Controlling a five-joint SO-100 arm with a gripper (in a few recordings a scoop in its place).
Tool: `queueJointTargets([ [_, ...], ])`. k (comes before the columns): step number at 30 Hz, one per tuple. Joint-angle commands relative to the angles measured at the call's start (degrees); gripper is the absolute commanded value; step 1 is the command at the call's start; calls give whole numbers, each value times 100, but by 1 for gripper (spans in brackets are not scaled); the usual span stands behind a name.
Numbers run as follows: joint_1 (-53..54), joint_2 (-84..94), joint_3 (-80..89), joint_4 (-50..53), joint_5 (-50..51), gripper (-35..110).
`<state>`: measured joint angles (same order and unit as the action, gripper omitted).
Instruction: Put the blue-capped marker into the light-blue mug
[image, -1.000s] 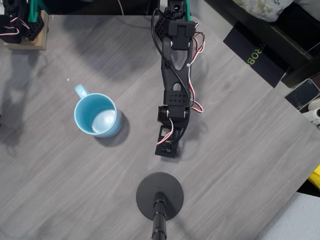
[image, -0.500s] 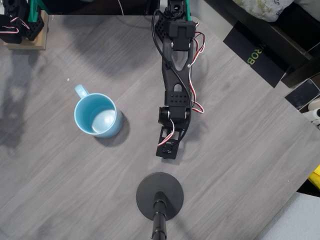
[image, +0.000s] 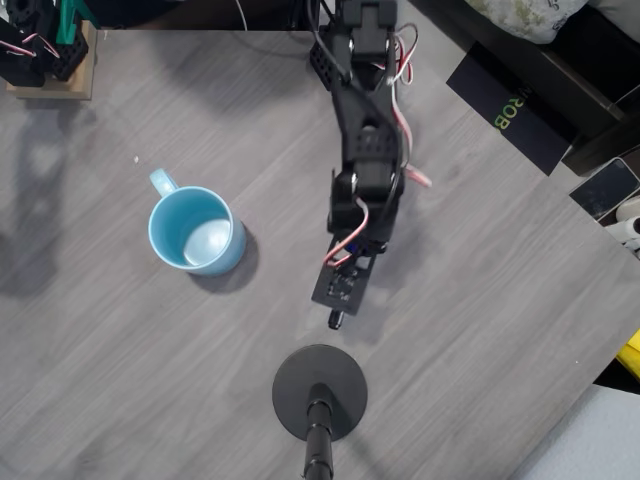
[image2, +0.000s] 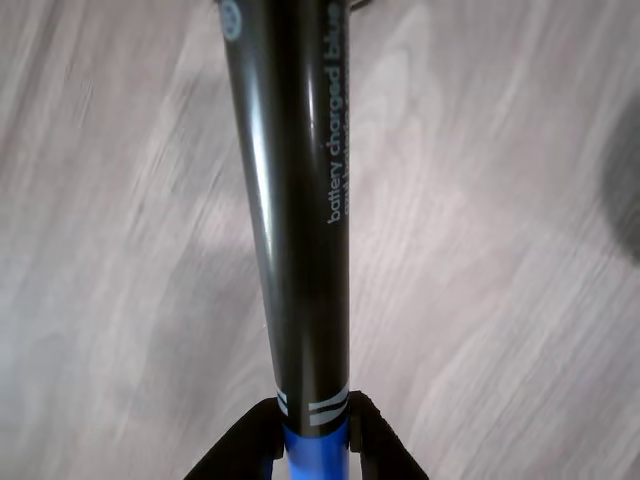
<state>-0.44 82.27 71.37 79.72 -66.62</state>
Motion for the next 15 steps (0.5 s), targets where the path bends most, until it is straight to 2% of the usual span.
queueJointTargets([
  [1, 9, 721, -404, 123, 536, 0],
  [6, 316, 835, -1336, 396, 1811, 0],
  [15, 703, 1714, -1310, 158, 4069, 0],
])
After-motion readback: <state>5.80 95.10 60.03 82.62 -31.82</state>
